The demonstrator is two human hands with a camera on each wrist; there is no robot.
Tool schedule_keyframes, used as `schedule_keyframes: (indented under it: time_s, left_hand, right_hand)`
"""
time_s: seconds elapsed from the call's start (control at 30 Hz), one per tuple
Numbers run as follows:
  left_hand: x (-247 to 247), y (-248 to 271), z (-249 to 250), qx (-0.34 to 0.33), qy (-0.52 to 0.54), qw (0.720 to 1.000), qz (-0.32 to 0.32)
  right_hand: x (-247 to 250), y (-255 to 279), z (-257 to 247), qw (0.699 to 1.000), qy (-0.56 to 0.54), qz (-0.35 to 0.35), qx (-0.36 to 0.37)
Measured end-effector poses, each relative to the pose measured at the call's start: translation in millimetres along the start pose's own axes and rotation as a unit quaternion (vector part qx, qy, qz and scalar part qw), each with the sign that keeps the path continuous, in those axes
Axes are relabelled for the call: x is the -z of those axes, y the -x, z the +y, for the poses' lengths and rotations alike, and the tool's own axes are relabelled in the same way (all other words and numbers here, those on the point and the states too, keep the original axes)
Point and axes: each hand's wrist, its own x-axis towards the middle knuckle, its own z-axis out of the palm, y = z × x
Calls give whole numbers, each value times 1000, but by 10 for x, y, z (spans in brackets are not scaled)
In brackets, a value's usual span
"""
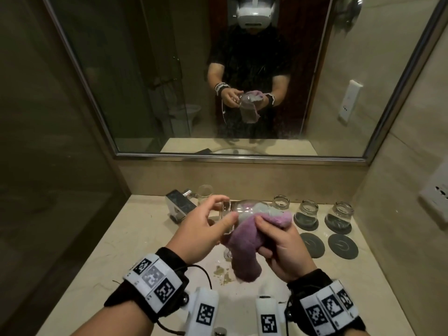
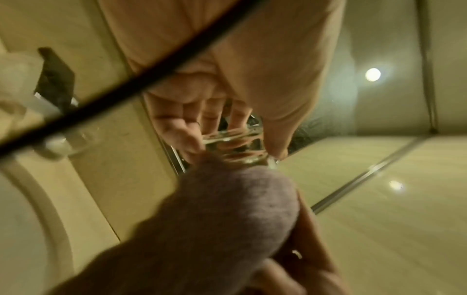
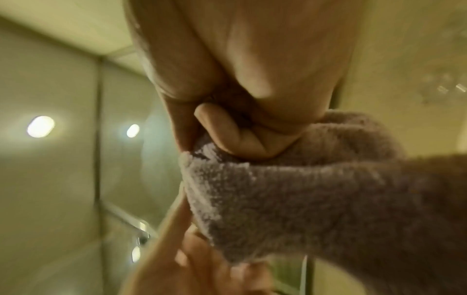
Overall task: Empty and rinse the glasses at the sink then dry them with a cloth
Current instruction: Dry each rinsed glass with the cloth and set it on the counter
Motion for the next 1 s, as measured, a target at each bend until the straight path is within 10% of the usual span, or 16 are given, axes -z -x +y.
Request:
schedule_keyframes:
  time_s: [0.1, 0.3, 0.47, 0.63, 0.83, 1.0]
  left_hand:
    - [-12, 56, -72, -56, -51, 997, 15]
    - [34, 79, -118, 47, 117, 989, 74]
    - [60, 63, -101, 91, 253, 961, 57]
    - [51, 60, -106, 113, 331, 936, 28]
    - [-53, 111, -100, 79, 291, 954, -8]
    - [-86, 143, -80, -28, 129, 991, -4]
  right_hand:
    - [-14, -17, -46, 992, -100, 54, -54]
    - [11, 115, -212, 966, 245, 21, 82]
    - [68, 203, -356, 925, 368, -69, 60]
    - [115, 152, -375, 851, 469, -83, 223]
    - [72, 93, -223, 885, 423, -55, 188]
    - [-12, 52, -50, 978, 202, -13, 58]
